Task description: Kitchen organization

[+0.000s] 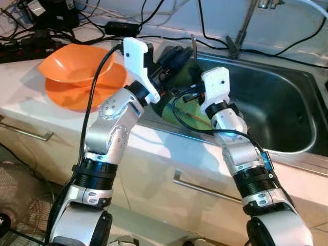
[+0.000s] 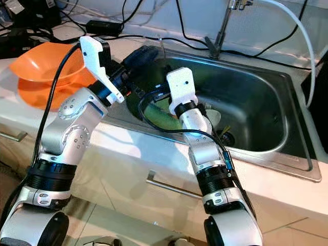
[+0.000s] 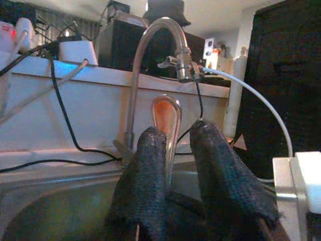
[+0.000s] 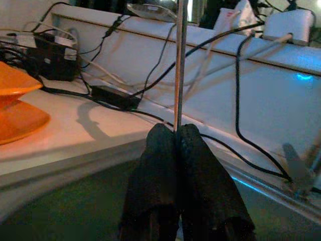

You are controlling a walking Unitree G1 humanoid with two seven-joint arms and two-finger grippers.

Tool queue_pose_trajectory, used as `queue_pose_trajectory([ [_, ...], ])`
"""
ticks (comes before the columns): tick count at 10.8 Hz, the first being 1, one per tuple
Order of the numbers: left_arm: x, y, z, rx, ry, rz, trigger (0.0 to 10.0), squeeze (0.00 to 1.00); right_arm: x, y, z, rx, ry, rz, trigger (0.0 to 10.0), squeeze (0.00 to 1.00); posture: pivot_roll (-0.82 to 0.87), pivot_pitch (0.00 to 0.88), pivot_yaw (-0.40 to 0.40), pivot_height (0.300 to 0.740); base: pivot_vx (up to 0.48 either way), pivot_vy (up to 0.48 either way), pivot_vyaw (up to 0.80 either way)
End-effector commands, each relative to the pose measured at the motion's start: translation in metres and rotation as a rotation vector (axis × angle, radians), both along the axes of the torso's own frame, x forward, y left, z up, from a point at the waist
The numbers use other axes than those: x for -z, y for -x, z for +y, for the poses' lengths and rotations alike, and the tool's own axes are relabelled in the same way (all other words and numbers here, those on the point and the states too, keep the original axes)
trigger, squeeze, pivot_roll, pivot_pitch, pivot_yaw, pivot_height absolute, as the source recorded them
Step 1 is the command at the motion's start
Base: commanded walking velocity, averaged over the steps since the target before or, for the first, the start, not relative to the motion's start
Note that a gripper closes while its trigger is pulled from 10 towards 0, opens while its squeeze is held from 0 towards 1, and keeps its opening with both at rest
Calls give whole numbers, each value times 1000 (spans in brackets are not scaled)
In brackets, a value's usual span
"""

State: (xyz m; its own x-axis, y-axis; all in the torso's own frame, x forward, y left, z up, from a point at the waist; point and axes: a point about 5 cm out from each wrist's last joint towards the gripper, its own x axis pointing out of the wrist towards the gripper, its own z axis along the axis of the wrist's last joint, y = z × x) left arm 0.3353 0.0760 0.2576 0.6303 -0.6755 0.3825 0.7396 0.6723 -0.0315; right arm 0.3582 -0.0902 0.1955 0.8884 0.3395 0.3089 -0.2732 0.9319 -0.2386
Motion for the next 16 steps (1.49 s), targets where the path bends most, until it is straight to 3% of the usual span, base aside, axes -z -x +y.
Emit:
queue_pose_trajectory([
  [1,1,1,0,11,-7,5,10000,1000,-2,-3,-4,21,-10,3,0,0,86,51,-25,740,0,0,0],
  [4,8,-1,12,-47,-11,29,10000,1000,-2,-12,-18,88,-8,24,0,0,88,50,-24,740,0,0,0],
  [5,17,-2,19,-83,-38,51,10000,0,-2,-17,-27,125,-12,40,0,0,88,50,-24,740,0,0,0],
  [6,29,-3,22,-100,-82,85,10000,0,-2,-21,-33,153,1,55,0,0,90,53,-25,740,0,0,0],
  [7,44,-1,24,-104,-143,123,10000,0,-2,-26,-39,181,19,73,2431,0,90,54,-26,740,0,0,0],
  [8,54,0,23,-105,-200,148,10000,0,0,-30,-43,200,31,96,10000,0,92,54,-27,740,0,0,0],
  [9,69,1,22,-122,-299,189,10000,0,5,-36,-48,237,54,156,10000,0,91,54,-28,740,0,0,0],
  [11,81,3,19,-124,-395,228,10000,0,14,-41,-56,293,40,237,10000,0,100,53,-34,740,0,0,0],
  [16,96,5,15,-124,-455,314,10000,0,42,-40,-60,318,40,393,10000,0,108,52,-40,740,0,0,0],
])
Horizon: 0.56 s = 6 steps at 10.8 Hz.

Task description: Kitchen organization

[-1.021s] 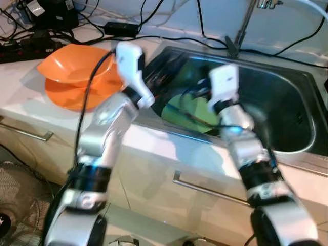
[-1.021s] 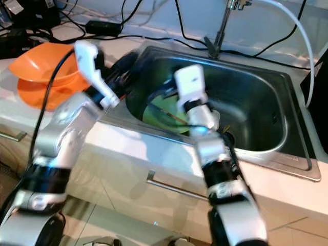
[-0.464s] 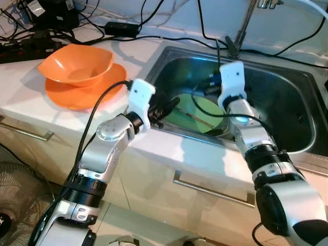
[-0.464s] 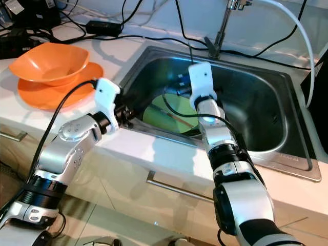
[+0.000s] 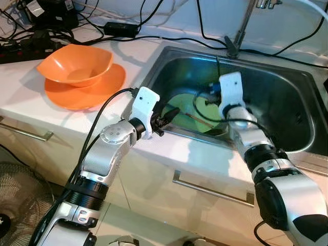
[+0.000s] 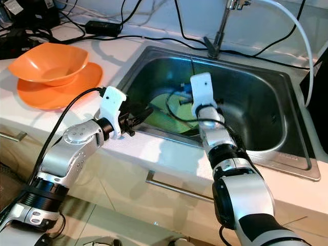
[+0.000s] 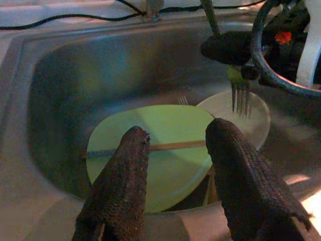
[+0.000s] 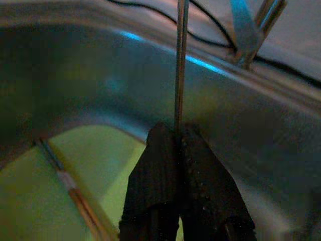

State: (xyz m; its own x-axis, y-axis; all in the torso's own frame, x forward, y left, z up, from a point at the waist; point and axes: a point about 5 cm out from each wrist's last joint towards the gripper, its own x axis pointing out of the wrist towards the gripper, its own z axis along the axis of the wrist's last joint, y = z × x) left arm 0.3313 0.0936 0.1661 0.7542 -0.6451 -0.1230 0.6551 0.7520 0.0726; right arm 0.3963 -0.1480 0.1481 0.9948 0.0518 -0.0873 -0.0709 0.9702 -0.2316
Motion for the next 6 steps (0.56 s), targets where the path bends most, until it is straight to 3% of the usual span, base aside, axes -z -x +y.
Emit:
queue_pose_trajectory([
  [1,5,2,-3,4,-22,28,10000,0,2,0,-1,13,-13,16,10000,0,109,51,-39,740,0,0,0],
  [5,8,3,-5,4,-35,53,10000,0,13,3,1,-3,-10,59,10000,8,110,53,-40,740,0,0,0],
  [6,8,3,-5,5,-36,55,10000,0,15,4,2,-7,-8,64,10000,1000,110,53,-40,740,0,0,0],
])
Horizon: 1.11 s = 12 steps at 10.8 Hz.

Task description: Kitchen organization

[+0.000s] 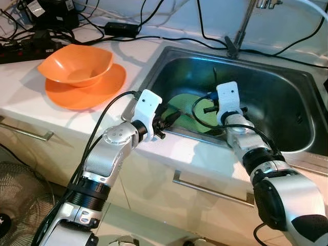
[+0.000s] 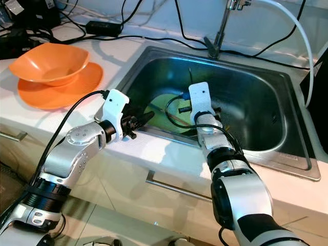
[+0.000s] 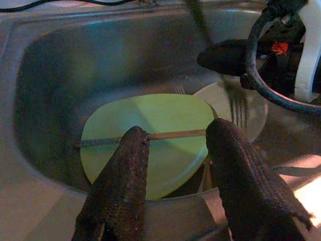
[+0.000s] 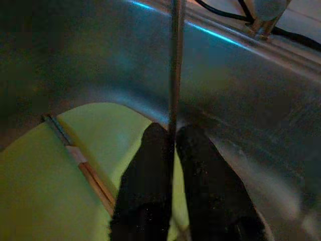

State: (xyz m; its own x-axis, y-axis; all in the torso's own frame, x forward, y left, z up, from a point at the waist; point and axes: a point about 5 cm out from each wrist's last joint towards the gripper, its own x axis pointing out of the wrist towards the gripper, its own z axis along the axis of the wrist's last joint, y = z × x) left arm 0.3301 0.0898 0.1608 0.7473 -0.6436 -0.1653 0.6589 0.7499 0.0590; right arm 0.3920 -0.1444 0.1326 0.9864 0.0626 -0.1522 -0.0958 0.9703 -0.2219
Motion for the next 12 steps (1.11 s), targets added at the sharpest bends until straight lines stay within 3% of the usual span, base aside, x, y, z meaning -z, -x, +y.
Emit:
queue_pose_trajectory([
  [1,3,2,-2,5,-18,16,10000,0,1,0,1,-4,0,2,10000,1000,110,53,-40,740,0,0,0],
  [2,4,2,-3,8,-19,19,10000,0,2,0,2,-8,7,4,10000,0,112,52,-41,740,0,0,0],
  [6,3,3,-3,5,-16,3,10000,0,-6,-1,8,-36,46,-52,10000,0,110,48,-36,740,0,0,0],
  [9,-13,-7,1,-122,-11,-176,10000,0,-39,-4,24,-100,-46,-263,10000,0,99,36,-35,740,0,0,0],
  [12,-21,-13,11,-260,-31,-375,10000,0,-64,11,27,-100,-134,-468,10000,0,77,24,-35,740,0,0,0],
])
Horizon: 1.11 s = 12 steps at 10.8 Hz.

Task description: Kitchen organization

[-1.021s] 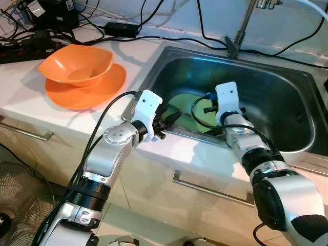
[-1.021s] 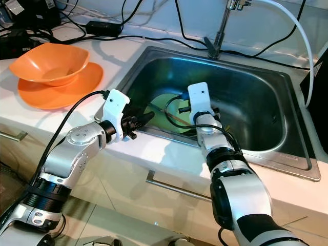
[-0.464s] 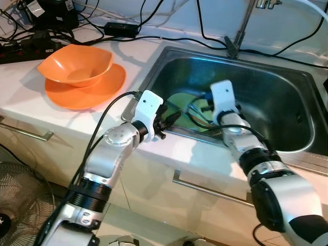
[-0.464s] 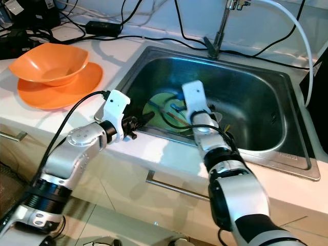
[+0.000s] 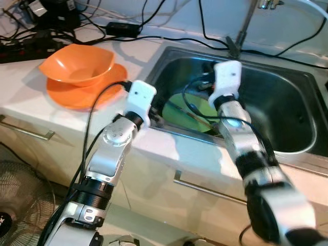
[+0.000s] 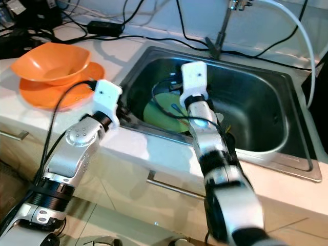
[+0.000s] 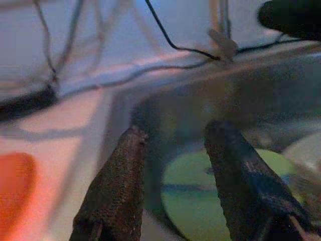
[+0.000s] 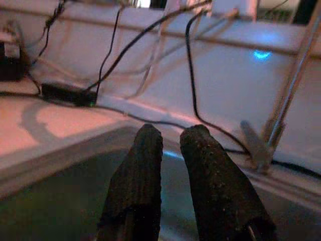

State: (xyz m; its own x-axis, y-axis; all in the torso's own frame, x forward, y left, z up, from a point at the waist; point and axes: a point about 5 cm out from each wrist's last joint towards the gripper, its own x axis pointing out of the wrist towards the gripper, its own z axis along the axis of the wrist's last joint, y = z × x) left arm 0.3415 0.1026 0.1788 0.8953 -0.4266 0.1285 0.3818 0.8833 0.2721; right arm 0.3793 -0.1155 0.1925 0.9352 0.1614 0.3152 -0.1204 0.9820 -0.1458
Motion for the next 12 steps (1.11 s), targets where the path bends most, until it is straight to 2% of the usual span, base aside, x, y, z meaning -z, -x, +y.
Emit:
queue_pose_trajectory([
  [1,-4,2,1,-17,2,-52,10000,0,1,7,-2,12,-22,-22,10000,0,71,23,-36,740,0,0,0],
  [3,3,8,4,-32,4,-31,10000,0,10,21,-4,-6,-25,-24,10000,0,64,20,-37,740,0,0,0],
  [4,10,10,3,-23,-5,-6,10000,0,20,32,-8,-20,5,4,10000,0,58,21,-36,740,0,0,0],
  [8,15,20,11,-24,-6,-1,10000,0,28,44,-15,-37,65,44,10000,0,60,27,-33,740,0,0,0],
  [10,15,20,18,-47,-45,-15,10000,0,30,44,-13,-35,53,60,10000,0,65,42,-35,740,0,0,0],
  [12,-7,15,23,-75,-180,-125,10000,0,33,46,-4,-43,31,80,10000,0,78,52,-33,740,0,0,0],
])
